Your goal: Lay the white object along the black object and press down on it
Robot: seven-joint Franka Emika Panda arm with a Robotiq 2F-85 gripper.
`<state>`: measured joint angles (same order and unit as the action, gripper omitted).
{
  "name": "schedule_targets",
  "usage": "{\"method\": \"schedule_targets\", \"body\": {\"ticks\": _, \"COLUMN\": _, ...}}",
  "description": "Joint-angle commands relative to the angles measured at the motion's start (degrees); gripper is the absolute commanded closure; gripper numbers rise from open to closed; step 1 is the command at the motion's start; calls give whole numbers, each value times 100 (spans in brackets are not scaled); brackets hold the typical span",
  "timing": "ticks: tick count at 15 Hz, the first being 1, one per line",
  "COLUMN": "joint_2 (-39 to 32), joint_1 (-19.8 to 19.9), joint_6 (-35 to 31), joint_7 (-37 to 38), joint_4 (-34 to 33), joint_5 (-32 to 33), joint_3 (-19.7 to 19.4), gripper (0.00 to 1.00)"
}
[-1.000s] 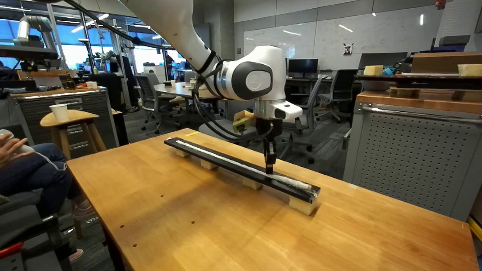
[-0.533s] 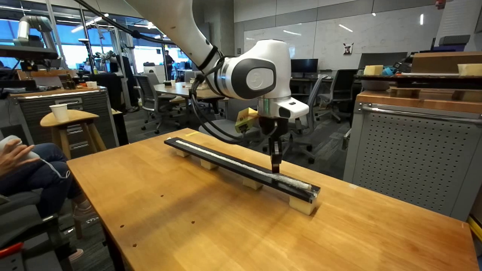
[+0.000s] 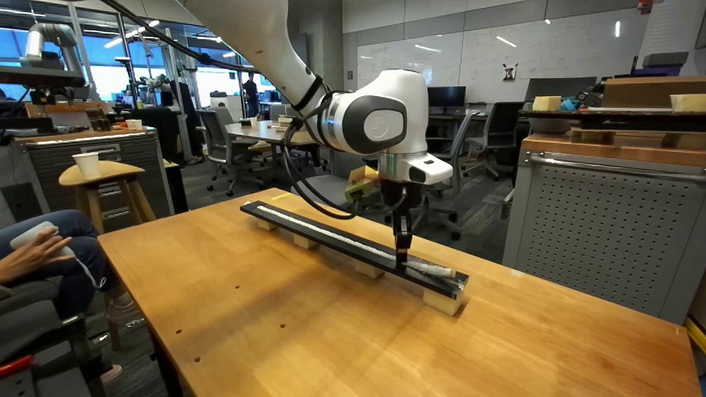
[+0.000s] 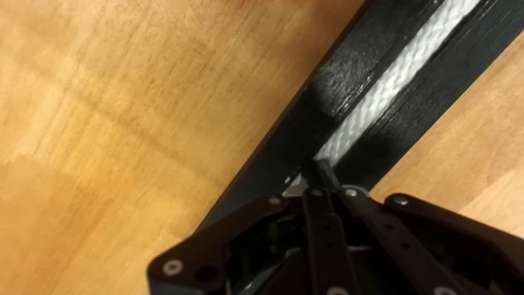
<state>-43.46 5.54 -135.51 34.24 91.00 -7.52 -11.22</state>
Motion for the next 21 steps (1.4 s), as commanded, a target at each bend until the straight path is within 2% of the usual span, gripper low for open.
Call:
{"method": "schedule_targets", "body": {"ticks": 1, "joint_2": -417, "joint_1": 94, "joint_6": 534, "joint_7": 53, "joint_4": -610, "joint_5": -139, "joint_3": 39, "gripper": 100}}
{"method": "schedule_targets", "body": {"ticks": 6, "joint_2": -382, "joint_1": 109, "joint_6": 666, "joint_7": 93, "joint_4": -669, "joint_5": -125, "joint_3": 20, "gripper": 100}}
{"method": "schedule_targets", "body": {"ticks": 15, "joint_2": 154, "joint_1": 142, "joint_6": -37, "joint_7": 223, "joint_4": 50, "joint_5": -253, "joint_3": -20, "gripper": 100}}
{"method": "schedule_targets", "body": {"ticks": 21, "joint_2": 255, "joint_1": 258, "joint_6": -395, "joint_7": 236, "joint_4": 266, "joint_5": -448, "joint_3": -45, "gripper": 100}}
